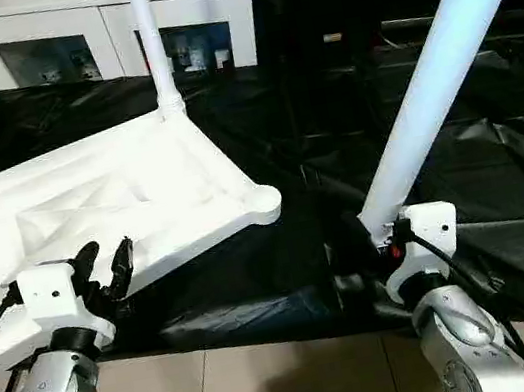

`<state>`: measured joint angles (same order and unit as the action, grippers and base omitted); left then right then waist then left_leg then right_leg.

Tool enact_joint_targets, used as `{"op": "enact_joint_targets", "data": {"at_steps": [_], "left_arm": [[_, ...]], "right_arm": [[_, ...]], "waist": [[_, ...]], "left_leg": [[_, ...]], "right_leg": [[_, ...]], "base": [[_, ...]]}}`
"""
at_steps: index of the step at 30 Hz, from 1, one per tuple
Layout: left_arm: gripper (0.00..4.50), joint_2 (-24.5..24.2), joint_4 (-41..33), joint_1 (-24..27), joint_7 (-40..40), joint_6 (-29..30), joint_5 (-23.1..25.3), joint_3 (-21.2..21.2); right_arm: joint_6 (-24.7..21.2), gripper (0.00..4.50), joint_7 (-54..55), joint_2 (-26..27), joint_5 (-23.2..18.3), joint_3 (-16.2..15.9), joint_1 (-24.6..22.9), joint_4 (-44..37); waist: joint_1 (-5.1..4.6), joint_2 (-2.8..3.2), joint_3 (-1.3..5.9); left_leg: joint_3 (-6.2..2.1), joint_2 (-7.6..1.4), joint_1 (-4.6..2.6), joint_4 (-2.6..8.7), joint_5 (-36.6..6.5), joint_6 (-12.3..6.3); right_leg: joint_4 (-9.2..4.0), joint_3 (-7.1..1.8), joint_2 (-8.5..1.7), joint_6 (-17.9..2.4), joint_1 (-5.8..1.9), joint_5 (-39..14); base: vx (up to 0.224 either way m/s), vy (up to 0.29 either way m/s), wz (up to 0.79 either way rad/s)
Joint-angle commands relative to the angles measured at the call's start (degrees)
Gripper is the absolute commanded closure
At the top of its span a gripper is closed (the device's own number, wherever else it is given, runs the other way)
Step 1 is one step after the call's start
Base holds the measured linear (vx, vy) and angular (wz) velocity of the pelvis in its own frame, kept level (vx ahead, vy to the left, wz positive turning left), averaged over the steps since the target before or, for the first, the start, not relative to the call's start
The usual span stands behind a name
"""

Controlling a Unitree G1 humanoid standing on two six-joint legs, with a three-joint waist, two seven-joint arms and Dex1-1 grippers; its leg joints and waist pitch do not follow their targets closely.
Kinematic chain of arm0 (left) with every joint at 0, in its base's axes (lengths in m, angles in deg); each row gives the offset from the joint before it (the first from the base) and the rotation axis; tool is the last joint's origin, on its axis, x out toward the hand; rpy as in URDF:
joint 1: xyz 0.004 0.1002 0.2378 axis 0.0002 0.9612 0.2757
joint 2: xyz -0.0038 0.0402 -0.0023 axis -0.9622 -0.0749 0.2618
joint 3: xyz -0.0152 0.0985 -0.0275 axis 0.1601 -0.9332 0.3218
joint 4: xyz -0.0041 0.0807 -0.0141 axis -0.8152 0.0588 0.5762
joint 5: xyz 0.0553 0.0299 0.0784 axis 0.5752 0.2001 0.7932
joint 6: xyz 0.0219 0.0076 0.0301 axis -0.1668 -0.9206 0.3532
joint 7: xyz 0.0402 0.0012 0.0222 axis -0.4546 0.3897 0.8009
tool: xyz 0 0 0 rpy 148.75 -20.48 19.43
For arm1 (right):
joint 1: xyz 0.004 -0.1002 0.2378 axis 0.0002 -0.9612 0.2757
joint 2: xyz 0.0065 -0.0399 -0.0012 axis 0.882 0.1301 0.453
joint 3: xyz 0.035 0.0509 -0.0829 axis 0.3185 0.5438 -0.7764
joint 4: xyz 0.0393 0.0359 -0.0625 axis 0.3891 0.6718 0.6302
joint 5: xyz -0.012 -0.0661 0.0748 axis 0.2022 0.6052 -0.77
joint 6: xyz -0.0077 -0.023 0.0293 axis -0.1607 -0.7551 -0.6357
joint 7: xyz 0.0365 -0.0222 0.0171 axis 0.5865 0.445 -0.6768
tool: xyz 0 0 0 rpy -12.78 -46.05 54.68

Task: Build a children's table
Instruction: Insert table leg to table base

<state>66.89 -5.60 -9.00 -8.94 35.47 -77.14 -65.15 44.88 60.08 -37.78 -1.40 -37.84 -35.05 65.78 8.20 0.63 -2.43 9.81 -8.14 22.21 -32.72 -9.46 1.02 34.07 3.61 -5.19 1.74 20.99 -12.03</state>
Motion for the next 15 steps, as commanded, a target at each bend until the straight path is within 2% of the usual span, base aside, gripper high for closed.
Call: {"op": "enact_joint_targets", "data": {"at_steps": [1,7,15], "left_arm": [[2.00,-0.11,-0.67,0.32,-0.21,0.49,-0.28,-0.63],[2.00,-0.11,-0.67,0.32,-0.21,0.49,-0.28,-0.63],[2.00,-0.11,-0.67,0.32,-0.21,0.49,-0.28,-0.63]], "right_arm": [[-0.34,1.87,0.15,-0.27,-0.27,0.40,0.32,0.07],[-0.34,1.87,0.15,-0.27,-0.27,0.40,0.32,0.07],[-0.34,1.87,0.15,-0.27,-0.27,0.40,0.32,0.07]], "waist": [[0.03,-0.46,2.42],[0.04,-0.44,2.47],[0.00,-0.45,2.38]], "left_leg": [[-2.30,-4.83,-1.06,4.80,-21.21,1.24],[-2.27,-4.83,-1.02,4.72,-20.14,0.82],[-2.29,-4.83,-1.08,4.78,-21.10,1.04]], "right_leg": [[-4.90,-3.00,-3.99,-5.13,-0.54,-15.92],[-4.71,-2.95,-3.92,-5.59,-0.66,-14.11],[-4.87,-2.94,-3.95,-5.45,-0.61,-15.91]], "base": [[0.000,0.000,0.00],[0.000,0.000,0.00],[0.000,0.000,0.00]]}}
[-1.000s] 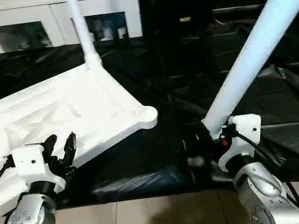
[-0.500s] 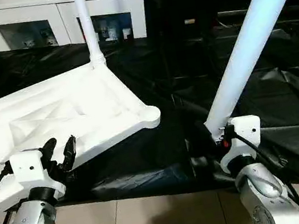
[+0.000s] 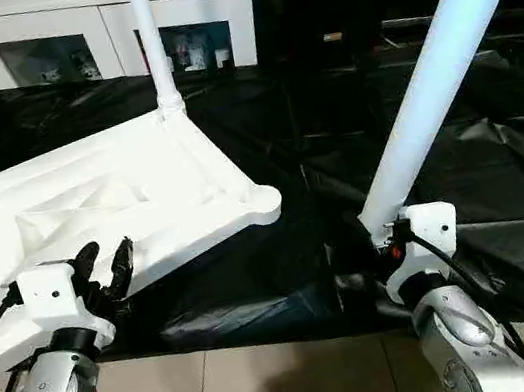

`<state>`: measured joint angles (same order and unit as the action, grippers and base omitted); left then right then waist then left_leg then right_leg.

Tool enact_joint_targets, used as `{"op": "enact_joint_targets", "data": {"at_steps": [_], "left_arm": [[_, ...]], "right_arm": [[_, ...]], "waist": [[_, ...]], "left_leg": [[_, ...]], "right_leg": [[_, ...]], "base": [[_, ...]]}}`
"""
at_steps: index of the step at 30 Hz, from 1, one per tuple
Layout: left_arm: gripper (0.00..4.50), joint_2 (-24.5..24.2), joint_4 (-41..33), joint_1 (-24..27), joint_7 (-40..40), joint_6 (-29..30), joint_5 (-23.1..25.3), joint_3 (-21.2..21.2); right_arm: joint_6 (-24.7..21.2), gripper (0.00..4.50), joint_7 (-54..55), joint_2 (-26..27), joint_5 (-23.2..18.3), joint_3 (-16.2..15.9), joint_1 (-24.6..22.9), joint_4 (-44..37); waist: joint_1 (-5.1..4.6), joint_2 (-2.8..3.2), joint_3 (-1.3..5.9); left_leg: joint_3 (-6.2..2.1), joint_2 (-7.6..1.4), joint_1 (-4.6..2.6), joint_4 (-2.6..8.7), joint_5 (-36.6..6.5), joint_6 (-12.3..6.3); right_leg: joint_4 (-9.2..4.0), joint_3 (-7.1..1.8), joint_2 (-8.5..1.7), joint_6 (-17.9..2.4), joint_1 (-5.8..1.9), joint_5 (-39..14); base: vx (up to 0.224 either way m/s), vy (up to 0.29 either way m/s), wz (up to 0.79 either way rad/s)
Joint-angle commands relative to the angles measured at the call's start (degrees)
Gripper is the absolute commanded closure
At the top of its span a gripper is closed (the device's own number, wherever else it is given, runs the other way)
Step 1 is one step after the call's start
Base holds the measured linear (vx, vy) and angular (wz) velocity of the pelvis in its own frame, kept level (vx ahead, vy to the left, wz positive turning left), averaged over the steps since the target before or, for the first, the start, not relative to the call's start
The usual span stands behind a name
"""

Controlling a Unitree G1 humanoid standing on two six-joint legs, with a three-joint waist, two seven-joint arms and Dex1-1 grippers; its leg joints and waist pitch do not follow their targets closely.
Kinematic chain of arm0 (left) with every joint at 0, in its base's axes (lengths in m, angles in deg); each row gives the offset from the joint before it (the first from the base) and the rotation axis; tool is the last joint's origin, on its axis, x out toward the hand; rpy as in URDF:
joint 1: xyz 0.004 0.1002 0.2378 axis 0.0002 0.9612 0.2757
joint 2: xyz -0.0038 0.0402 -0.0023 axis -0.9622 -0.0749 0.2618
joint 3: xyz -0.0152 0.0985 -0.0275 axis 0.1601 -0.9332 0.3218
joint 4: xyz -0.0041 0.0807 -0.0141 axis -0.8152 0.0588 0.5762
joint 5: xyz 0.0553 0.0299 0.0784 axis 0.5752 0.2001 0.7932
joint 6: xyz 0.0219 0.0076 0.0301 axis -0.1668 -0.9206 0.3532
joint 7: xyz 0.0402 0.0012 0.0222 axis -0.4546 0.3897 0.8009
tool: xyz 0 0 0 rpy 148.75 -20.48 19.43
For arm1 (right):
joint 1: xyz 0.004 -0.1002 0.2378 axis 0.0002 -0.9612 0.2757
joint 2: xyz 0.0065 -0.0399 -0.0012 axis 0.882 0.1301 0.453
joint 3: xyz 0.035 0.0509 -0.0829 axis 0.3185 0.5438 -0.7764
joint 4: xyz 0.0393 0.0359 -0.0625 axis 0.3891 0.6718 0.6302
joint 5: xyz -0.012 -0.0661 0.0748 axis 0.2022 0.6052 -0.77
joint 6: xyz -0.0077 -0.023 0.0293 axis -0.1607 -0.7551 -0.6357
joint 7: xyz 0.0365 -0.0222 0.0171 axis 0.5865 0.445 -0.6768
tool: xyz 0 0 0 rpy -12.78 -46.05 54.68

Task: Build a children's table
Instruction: Insert table leg to table base

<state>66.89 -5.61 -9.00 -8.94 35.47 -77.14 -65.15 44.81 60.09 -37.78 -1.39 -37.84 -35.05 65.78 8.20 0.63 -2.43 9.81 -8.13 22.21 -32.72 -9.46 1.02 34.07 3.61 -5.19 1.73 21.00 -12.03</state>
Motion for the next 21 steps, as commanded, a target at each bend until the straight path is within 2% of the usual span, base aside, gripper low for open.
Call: {"op": "enact_joint_targets", "data": {"at_steps": [1,13,21], "left_arm": [[2.00,-0.11,-0.67,0.32,-0.21,0.49,-0.28,-0.63],[2.00,-0.11,-0.67,0.32,-0.21,0.49,-0.28,-0.63],[2.00,-0.11,-0.67,0.32,-0.21,0.49,-0.28,-0.63]], "right_arm": [[-0.27,1.87,0.15,-0.27,-0.28,0.40,0.32,0.07],[-0.27,1.87,0.15,-0.27,-0.28,0.40,0.32,0.07],[-0.27,1.87,0.15,-0.27,-0.28,0.40,0.32,0.07]], "waist": [[0.02,-0.42,2.41],[0.00,-0.43,2.49],[0.03,-0.44,2.47]], "left_leg": [[-2.30,-4.85,-1.12,4.78,-21.12,1.08],[-2.25,-4.83,-1.04,4.68,-20.04,0.71],[-2.25,-4.82,-1.04,4.67,-20.03,0.66]], "right_leg": [[-4.87,-2.95,-3.99,-5.45,-0.61,-15.97],[-4.66,-2.92,-3.92,-5.84,-0.73,-13.88],[-4.72,-2.89,-3.92,-5.79,-0.73,-14.55]], "base": [[0.000,0.000,0.00],[0.000,0.000,0.00],[0.000,0.000,0.00]]}}
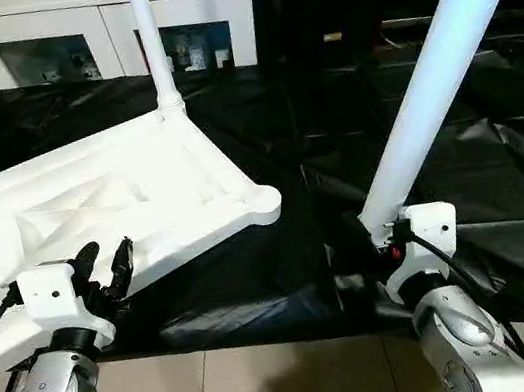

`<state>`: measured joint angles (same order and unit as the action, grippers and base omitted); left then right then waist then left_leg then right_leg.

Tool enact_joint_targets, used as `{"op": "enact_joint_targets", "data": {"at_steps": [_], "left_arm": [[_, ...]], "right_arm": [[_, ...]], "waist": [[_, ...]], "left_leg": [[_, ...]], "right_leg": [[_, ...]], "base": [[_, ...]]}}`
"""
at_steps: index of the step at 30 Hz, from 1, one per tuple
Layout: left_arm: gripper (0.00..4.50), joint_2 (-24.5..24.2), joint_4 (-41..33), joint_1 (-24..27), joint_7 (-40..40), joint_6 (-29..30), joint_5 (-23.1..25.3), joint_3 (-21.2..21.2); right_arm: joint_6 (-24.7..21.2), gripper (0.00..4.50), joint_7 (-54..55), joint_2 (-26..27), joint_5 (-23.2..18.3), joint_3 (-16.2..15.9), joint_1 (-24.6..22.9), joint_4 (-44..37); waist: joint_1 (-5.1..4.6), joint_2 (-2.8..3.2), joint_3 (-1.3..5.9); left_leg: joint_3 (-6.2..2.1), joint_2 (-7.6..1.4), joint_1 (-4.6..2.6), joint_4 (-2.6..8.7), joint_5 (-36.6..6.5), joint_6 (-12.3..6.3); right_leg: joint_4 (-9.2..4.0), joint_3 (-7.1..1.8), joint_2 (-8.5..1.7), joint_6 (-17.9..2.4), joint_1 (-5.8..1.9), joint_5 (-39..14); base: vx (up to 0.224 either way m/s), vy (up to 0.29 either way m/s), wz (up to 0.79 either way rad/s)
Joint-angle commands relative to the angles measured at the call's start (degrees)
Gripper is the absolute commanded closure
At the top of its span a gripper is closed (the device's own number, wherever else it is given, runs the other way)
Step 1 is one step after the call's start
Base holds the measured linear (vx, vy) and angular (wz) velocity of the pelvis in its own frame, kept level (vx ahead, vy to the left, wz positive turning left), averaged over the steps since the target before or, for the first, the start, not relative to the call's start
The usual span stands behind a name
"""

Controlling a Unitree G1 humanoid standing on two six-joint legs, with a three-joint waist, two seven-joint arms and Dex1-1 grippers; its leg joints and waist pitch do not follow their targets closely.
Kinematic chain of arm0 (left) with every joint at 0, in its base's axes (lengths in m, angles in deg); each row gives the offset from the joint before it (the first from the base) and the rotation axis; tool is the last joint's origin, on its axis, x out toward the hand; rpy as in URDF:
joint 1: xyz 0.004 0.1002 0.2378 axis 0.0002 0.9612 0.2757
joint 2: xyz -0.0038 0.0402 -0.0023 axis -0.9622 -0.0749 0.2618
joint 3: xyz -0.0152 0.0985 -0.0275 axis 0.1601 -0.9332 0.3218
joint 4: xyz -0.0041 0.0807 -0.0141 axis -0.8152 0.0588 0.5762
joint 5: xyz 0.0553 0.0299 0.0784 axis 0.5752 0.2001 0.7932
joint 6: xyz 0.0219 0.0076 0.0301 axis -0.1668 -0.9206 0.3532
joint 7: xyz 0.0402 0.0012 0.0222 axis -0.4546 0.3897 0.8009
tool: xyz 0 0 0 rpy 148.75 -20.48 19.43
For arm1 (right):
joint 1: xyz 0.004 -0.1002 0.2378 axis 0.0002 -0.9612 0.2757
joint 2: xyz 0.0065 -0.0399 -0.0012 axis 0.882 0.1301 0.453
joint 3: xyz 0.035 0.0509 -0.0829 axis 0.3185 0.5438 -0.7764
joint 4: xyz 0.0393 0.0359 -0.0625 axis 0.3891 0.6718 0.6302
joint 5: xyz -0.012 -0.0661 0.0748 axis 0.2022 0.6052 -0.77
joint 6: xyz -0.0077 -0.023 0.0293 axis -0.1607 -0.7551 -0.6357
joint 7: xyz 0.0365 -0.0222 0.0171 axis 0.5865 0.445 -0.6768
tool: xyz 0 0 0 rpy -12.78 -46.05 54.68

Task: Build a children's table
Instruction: Insert table leg to table base

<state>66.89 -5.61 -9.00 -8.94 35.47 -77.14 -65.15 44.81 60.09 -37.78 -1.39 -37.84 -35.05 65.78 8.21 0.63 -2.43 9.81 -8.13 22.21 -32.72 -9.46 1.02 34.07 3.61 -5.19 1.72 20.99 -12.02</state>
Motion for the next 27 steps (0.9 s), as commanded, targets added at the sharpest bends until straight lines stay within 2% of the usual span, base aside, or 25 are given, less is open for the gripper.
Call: {"op": "enact_joint_targets", "data": {"at_steps": [1,27], "left_arm": [[2.00,-0.11,-0.67,0.32,-0.21,0.49,-0.28,-0.63],[2.00,-0.11,-0.67,0.32,-0.21,0.49,-0.28,-0.63]], "right_arm": [[-0.27,1.87,0.15,-0.27,-0.28,0.40,0.32,0.07],[-0.27,1.87,0.15,-0.27,-0.28,0.40,0.32,0.07]], "waist": [[0.05,-0.43,2.51],[0.06,-0.44,2.55]], "left_leg": [[-2.24,-4.84,-1.09,4.65,-20.01,0.73],[-2.22,-4.82,-1.08,4.57,-19.55,0.52]], "right_leg": [[-4.71,-2.92,-3.94,-5.82,-0.71,-14.48],[-4.64,-2.89,-3.94,-6.05,-0.77,-13.90]], "base": [[0.000,0.000,0.00],[0.000,0.000,0.00]]}}
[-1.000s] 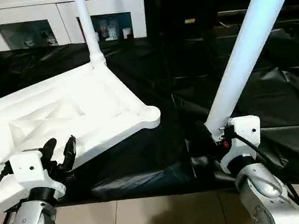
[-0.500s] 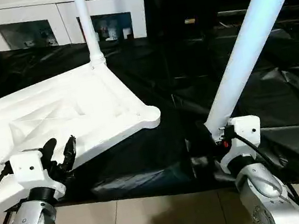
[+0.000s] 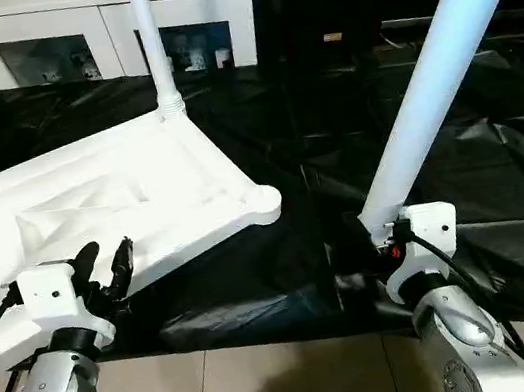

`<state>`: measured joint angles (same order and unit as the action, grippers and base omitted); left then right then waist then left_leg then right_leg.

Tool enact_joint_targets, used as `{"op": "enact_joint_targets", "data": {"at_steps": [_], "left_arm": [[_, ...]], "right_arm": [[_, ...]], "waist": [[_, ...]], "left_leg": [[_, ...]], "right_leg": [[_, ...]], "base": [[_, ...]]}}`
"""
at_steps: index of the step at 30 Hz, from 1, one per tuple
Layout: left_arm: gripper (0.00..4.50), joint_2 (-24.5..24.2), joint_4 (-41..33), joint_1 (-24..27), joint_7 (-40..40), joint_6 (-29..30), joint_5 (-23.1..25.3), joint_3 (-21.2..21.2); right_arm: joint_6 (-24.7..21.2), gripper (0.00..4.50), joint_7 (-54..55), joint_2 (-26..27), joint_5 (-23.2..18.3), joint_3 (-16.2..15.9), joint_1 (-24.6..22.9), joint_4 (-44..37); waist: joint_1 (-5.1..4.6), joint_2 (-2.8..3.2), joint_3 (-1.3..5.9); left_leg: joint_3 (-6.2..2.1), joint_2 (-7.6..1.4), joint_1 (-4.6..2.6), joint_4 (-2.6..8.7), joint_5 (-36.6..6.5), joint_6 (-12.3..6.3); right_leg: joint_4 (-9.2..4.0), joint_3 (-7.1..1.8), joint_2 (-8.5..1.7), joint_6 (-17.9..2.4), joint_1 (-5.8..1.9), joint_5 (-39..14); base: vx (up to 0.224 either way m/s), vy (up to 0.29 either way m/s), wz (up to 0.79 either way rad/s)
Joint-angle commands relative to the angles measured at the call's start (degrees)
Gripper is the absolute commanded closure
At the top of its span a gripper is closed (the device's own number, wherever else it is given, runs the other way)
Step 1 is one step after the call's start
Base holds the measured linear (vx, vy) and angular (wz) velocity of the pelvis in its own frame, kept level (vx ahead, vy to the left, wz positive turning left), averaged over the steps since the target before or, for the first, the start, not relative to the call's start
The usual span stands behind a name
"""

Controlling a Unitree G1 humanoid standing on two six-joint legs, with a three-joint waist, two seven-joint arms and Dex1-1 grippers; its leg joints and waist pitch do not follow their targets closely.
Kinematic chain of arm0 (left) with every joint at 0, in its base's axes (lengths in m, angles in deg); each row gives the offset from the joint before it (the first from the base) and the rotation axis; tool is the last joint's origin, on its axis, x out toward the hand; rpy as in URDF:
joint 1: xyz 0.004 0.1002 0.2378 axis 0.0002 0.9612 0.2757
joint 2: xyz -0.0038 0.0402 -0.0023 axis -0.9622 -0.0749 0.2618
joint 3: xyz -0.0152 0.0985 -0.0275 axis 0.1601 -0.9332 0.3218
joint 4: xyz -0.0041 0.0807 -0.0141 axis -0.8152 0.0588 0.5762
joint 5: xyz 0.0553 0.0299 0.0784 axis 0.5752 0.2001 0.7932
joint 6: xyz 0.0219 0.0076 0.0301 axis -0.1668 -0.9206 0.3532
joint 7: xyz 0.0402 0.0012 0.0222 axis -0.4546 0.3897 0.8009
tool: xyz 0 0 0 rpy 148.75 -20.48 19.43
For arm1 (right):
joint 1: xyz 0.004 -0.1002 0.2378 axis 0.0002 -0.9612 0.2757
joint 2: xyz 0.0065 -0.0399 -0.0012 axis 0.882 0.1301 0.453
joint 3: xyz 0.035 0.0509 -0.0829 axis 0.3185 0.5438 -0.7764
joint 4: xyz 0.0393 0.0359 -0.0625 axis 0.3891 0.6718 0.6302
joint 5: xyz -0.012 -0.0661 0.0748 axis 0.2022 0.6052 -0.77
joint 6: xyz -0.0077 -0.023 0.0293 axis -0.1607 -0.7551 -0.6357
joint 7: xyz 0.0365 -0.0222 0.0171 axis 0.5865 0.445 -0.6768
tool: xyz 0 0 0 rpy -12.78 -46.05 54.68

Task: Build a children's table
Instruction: Insert table leg to table base

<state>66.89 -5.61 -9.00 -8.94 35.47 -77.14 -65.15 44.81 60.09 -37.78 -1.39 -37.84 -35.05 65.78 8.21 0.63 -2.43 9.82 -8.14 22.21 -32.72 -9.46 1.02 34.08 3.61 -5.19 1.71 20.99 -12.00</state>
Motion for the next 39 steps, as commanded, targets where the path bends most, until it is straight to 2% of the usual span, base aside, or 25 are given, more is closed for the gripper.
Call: {"op": "enact_joint_targets", "data": {"at_steps": [1,39], "left_arm": [[2.00,-0.11,-0.67,0.32,-0.21,0.49,-0.28,-0.63],[2.00,-0.11,-0.67,0.32,-0.21,0.49,-0.28,-0.63]], "right_arm": [[-0.27,1.87,0.14,-0.27,-0.28,0.41,0.32,0.07],[-0.27,1.87,0.14,-0.27,-0.28,0.41,0.32,0.07]], "waist": [[0.04,-0.44,2.54],[0.06,-0.43,2.64]], "left_leg": [[-2.23,-4.83,-1.06,4.58,-19.47,0.51],[-2.19,-4.81,-1.06,4.46,-18.56,0.14]], "right_leg": [[-4.63,-2.89,-3.93,-6.06,-0.77,-13.72],[-4.46,-2.85,-3.87,-6.43,-0.85,-12.40]], "base": [[0.000,0.000,0.00],[0.000,0.000,0.00]]}}
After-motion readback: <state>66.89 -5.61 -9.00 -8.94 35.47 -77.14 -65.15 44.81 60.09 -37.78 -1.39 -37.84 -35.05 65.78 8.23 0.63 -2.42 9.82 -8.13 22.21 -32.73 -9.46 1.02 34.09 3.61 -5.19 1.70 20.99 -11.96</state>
